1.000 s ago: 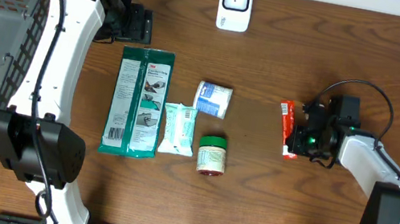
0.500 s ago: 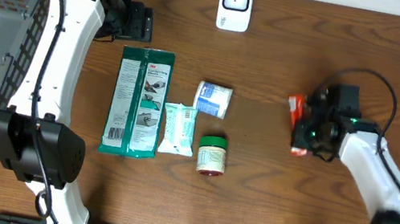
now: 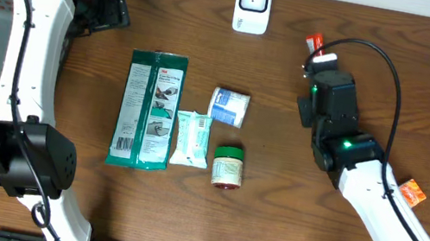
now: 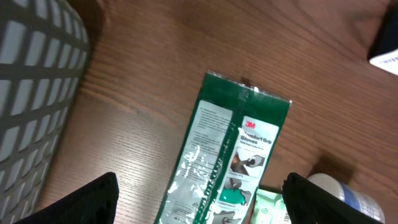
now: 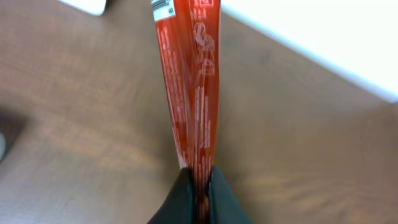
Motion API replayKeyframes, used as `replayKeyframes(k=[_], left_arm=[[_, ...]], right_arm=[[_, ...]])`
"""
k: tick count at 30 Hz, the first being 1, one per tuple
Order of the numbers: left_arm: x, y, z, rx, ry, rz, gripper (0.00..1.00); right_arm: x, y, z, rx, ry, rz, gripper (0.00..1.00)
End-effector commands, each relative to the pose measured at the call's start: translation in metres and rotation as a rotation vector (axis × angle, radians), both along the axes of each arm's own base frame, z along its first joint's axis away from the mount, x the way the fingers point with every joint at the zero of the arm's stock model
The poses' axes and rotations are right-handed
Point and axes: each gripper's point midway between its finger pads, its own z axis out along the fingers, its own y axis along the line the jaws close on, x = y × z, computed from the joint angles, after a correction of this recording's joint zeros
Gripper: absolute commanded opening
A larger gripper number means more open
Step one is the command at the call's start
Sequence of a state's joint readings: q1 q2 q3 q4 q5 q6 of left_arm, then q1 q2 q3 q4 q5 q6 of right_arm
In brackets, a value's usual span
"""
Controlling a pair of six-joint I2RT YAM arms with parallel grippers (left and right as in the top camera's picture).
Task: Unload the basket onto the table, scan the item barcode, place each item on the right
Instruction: 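Carry the red stick up to the scanner with the right gripper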
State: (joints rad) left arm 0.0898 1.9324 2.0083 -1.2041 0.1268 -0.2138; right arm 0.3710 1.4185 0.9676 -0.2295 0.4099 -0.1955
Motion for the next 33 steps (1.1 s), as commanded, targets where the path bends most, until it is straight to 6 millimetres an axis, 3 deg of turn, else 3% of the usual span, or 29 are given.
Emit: replayKeyframes(k=[1,7,19,33], left_arm=[[-0.006,0.003,0.011,-0.001,-0.018,0.023,0.84],[-0.007,0.003,0.011,-0.001,-0.015,0.023,0.84],[-0.007,0.003,0.011,-0.001,-0.015,0.023,0.84],[-0.007,0.003,0.011,-0.001,-0.015,0.023,0.84]], right_arm=[[0.009,0.0,0.018,-0.202,-0.055,0.063,0.01],[0.019,0.016,0.034,-0.355,-0.119,0.191,0.01],[0.052,0.056,0.031,-0.578,-0.238,0.339,0.01],[0.101,0.08,-0.011,-0.739,-0.371,0.391,0.01]])
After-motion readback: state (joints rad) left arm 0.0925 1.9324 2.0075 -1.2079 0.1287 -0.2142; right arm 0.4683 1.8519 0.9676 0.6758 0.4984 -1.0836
